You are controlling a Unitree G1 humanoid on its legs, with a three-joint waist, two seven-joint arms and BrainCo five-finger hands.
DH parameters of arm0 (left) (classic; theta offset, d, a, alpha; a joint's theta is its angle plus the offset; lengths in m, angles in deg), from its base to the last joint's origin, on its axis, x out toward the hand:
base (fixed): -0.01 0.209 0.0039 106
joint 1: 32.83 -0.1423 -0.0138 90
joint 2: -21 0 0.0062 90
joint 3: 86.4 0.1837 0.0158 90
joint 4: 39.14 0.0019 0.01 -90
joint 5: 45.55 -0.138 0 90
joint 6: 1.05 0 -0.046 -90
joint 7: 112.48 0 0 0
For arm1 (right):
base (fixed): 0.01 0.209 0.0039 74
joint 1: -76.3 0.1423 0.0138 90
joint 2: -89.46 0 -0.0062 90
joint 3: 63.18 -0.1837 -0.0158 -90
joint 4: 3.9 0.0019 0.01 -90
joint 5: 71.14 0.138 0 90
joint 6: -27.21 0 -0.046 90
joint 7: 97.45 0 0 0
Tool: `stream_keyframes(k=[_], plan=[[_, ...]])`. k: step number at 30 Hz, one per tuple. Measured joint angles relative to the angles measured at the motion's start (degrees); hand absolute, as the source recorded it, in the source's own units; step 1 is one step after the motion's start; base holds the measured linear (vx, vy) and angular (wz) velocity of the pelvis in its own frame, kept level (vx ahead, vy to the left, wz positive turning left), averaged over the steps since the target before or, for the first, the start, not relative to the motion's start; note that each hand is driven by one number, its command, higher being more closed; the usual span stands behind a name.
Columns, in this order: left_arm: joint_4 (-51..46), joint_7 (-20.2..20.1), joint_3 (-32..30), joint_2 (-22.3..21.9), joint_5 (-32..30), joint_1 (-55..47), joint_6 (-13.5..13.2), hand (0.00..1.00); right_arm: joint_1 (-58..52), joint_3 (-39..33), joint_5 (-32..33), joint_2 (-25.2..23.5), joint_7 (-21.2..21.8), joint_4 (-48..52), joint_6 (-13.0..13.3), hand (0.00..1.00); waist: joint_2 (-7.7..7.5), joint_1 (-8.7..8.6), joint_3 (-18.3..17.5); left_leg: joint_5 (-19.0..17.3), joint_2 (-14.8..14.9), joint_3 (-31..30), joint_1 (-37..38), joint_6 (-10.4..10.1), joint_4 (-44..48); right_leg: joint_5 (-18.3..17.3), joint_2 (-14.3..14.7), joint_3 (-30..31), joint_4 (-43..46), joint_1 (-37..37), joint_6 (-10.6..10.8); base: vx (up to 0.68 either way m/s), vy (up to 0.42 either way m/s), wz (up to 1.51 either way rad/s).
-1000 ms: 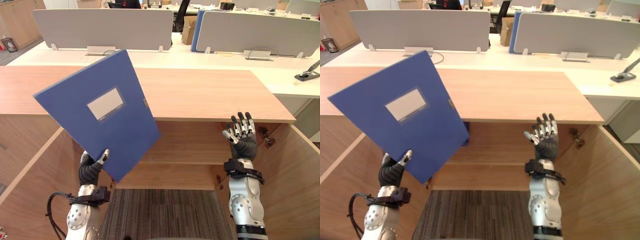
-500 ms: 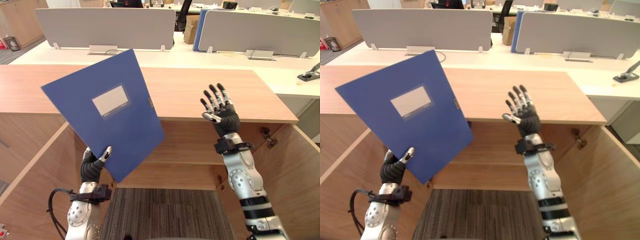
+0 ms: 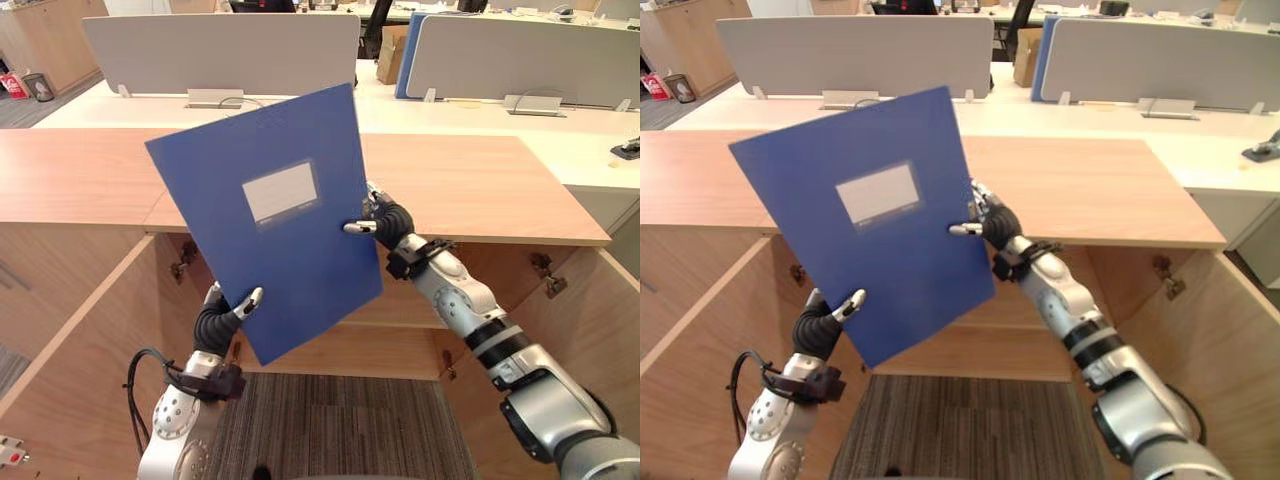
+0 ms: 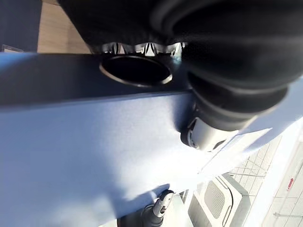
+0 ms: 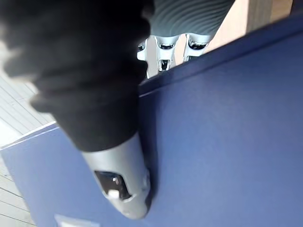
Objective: Walk over to the cabinet, pick up the folder, carry it to the office cabinet, place the folder inside the office cabinet, then close the office cabinet door
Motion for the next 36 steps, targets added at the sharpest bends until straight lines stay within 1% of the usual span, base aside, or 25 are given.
stream_keyframes(k=[3, 7, 8, 10, 11, 17, 21, 22, 24, 25, 27, 29, 31, 33, 34, 36], plan=[[0.01, 0.04, 0.38, 2.69, 1.01, 0.08, -0.61, 1.00, 3.70, 4.19, 0.03, 2.06, 1.30, -1.00, -0.23, 0.00, 0.00, 0.54, -0.01, 0.03, 0.04, -0.05, 0.00, -0.01, 0.00, 0.00, 0.05, -0.01, -0.14, 0.10, 0.00, 0.00, 0.000, 0.00], [0.01, 0.29, 1.09, 4.32, 0.94, 0.78, -0.79, 1.00, 6.60, 9.80, 0.55, 3.57, 2.82, -1.61, -0.45, 0.00, 0.00, 0.81, -0.01, 0.19, 0.04, -0.12, 0.00, -0.03, 0.00, 0.00, 0.06, -0.06, 0.07, 0.03, -0.01, 0.00, 0.000, 0.00], [0.06, 0.69, 1.15, 5.34, 0.96, 0.79, -0.92, 1.00, 8.01, 12.74, 2.47, 4.91, 2.85, -1.73, -0.79, 0.00, 0.01, 0.85, -0.01, 0.27, 0.04, -0.17, -0.02, -0.02, 0.00, 0.00, 0.05, -0.07, 0.19, -0.02, -0.02, 0.00, 0.000, 0.00], [0.06, 0.75, 1.27, 6.00, 0.95, 0.80, -1.01, 1.00, 8.82, 14.50, 3.03, 5.91, 2.90, -1.73, -1.15, 0.00, 0.01, 0.84, -0.01, 0.33, 0.05, -0.21, -0.02, -0.02, 0.00, -0.01, 0.04, -0.09, 0.33, -0.08, -0.03, 0.00, 0.000, 0.00], [0.06, 0.82, 1.46, 6.52, 0.94, 0.88, -1.09, 1.00, 9.43, 16.12, 4.36, 6.77, 2.93, -1.73, -1.64, 1.00, 0.01, 0.83, -0.01, 0.42, 0.05, -0.23, -0.04, 0.00, -0.01, -0.01, 0.03, -0.09, 0.49, -0.16, -0.03, 0.00, 0.000, 0.00], [0.06, 1.65, 2.11, 10.47, 0.91, 1.49, -1.23, 1.00, 12.12, 24.05, 9.13, 10.90, 3.52, -1.42, -3.47, 1.00, 0.02, 0.88, -0.15, 0.91, 0.23, -0.29, -0.36, 0.00, -0.02, -0.02, 0.08, -0.05, 1.13, -0.81, -0.05, 0.00, 0.000, 0.00], [0.06, 1.65, 2.46, 13.61, 0.94, 2.66, -2.24, 1.00, 12.85, 26.18, 11.37, 14.11, 4.74, 0.77, -3.65, 1.00, 0.03, 1.02, -0.63, 1.32, 0.36, -0.46, -1.46, -0.06, -0.01, 0.04, 0.16, -0.05, 1.63, -2.01, -0.08, -0.01, 0.004, 0.00], [0.08, 1.65, 3.00, 14.10, 1.05, 2.79, -2.72, 0.00, 12.96, 26.18, 11.39, 14.74, 4.83, 1.33, -3.64, 1.00, 0.03, 1.03, -0.63, 1.34, 0.36, -0.47, -1.46, -0.07, -0.01, 0.05, 0.16, -0.05, 1.63, -2.01, -0.08, 0.00, 0.000, 0.00], [0.30, 1.62, 4.12, 14.81, 1.15, 2.82, -2.91, 0.00, 13.23, 25.95, 11.43, 15.42, 5.09, 1.58, -3.54, 1.00, 0.03, 1.05, -0.68, 1.37, 0.39, -0.48, -1.46, -0.08, -0.01, 0.06, 0.18, -0.05, 1.66, -2.01, -0.09, 0.00, 0.000, 0.00], [1.36, 1.35, 5.77, 15.20, 1.14, 2.92, -2.99, 0.00, 13.26, 25.52, 11.41, 16.26, 5.12, 2.16, -3.37, 1.00, 0.05, 1.05, -0.79, 1.37, 0.39, -0.49, -1.46, -0.09, -0.01, 0.06, 0.18, -0.05, 1.68, -2.01, -0.09, 0.00, 0.000, 0.00], [5.82, -0.34, 8.67, 15.93, 0.85, 2.95, -3.02, 0.00, 13.25, 25.26, 10.63, 17.21, 5.12, 3.99, -3.10, 1.00, 0.06, 0.91, -2.05, 1.37, 0.63, -0.57, -2.21, -0.09, -0.02, 0.17, 0.45, -0.04, 1.23, -2.57, -0.24, 0.00, 0.000, 0.00], [10.83, -3.17, 12.38, 16.24, 0.47, 3.11, -2.65, 0.00, 11.81, 24.18, 6.47, 17.95, 5.12, 7.40, -2.95, 1.00, -0.12, 0.60, -2.25, 1.38, 1.06, -0.53, -2.20, -0.12, -0.02, 0.38, 0.94, -0.02, 0.68, -2.35, -0.49, 0.00, 0.000, 0.00], [13.64, -5.05, 13.45, 14.43, 0.08, 3.08, -2.21, 0.00, 6.52, 19.68, 4.74, 18.08, 5.11, 10.12, -3.03, 1.00, -0.30, 0.96, -2.35, 1.41, 1.31, -0.57, -2.20, -0.17, -0.02, 0.39, 1.24, -0.02, 0.56, -2.28, -0.51, 0.00, 0.000, 0.00], [17.88, -6.29, 13.27, 11.00, -0.40, 3.03, -1.29, 0.00, -2.37, 11.17, 4.57, 16.87, 4.87, 14.08, -3.21, 1.00, -0.26, 0.72, -2.37, 1.45, 1.46, -0.55, -2.18, -0.23, -0.01, 0.40, 1.41, 0.01, 0.53, -2.28, -0.53, 0.00, 0.000, 0.00], [18.90, -6.37, 12.94, 10.04, -0.50, 2.92, -0.88, 0.00, -4.78, 8.41, 4.57, 16.36, 4.66, 15.45, -3.28, 1.00, -0.26, 0.59, -2.37, 1.45, 1.50, -0.54, -2.18, -0.23, -0.01, 0.40, 1.45, 0.04, 0.52, -2.28, -0.53, 0.00, 0.000, 0.00], [20.46, -6.23, 9.99, 4.93, -1.12, 0.86, 1.38, 0.00, -14.64, -4.80, 4.37, 13.18, 4.03, 21.75, -3.13, 1.00, -0.24, -0.07, -2.37, 1.50, 1.47, -0.47, -2.02, -0.30, -0.01, 0.44, 1.39, 0.18, 0.71, -2.31, -0.56, 0.00, 0.006, -0.02]])
